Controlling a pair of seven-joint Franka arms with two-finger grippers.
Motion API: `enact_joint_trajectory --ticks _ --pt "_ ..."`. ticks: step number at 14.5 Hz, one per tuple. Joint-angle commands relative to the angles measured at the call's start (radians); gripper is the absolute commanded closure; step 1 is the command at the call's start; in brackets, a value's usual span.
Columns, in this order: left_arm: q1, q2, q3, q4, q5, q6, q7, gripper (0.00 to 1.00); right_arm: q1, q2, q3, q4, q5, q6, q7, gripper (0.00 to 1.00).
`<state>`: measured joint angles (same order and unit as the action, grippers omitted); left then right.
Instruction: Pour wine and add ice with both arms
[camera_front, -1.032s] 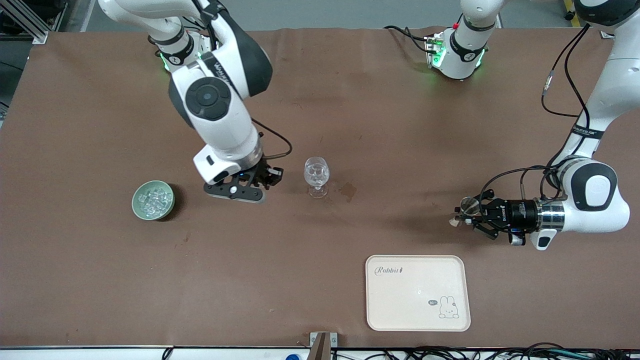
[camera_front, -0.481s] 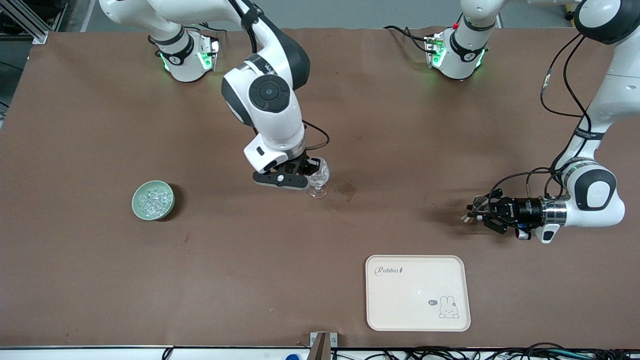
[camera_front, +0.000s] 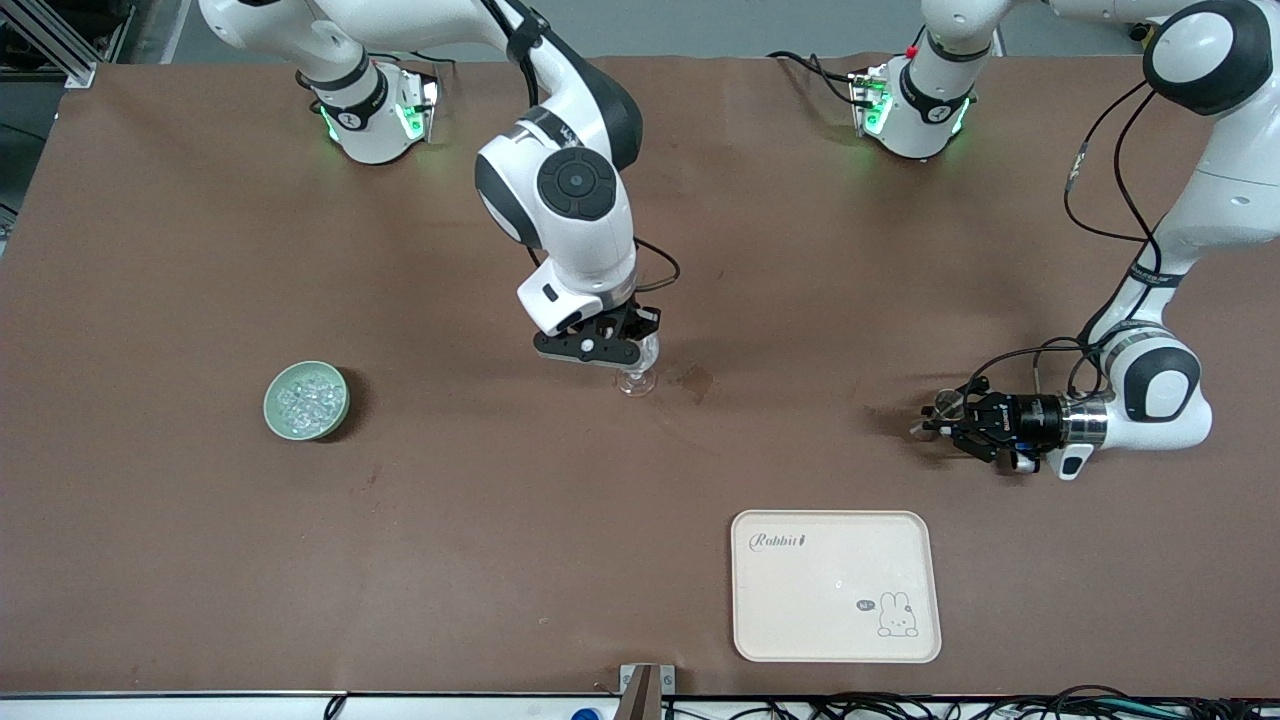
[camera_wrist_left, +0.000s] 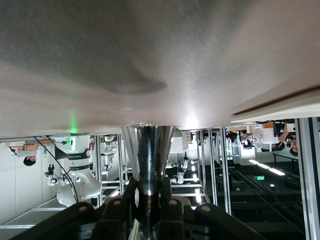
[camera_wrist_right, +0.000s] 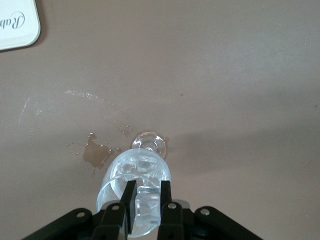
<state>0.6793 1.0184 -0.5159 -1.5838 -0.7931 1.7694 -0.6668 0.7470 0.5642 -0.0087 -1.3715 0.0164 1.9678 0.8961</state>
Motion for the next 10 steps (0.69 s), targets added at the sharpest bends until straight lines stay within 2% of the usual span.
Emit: enact_joint_trajectory --ticks 1,6,10 --pt "-0.012 0.005 0.007 0.005 -0.009 -0.013 0.006 0.95 0.026 0.01 -0.008 0.017 0.005 0.019 0.027 0.98" --pt "-0.012 0.005 0.034 -0.008 0.006 -0.013 0.007 0.9 0.031 0.013 -0.008 0.015 0.007 0.036 0.03 0.97" --pt "-0.023 0.003 0.047 -0.015 0.006 -0.013 0.007 0.84 0.031 0.019 -0.008 0.014 0.005 0.036 0.029 0.88"
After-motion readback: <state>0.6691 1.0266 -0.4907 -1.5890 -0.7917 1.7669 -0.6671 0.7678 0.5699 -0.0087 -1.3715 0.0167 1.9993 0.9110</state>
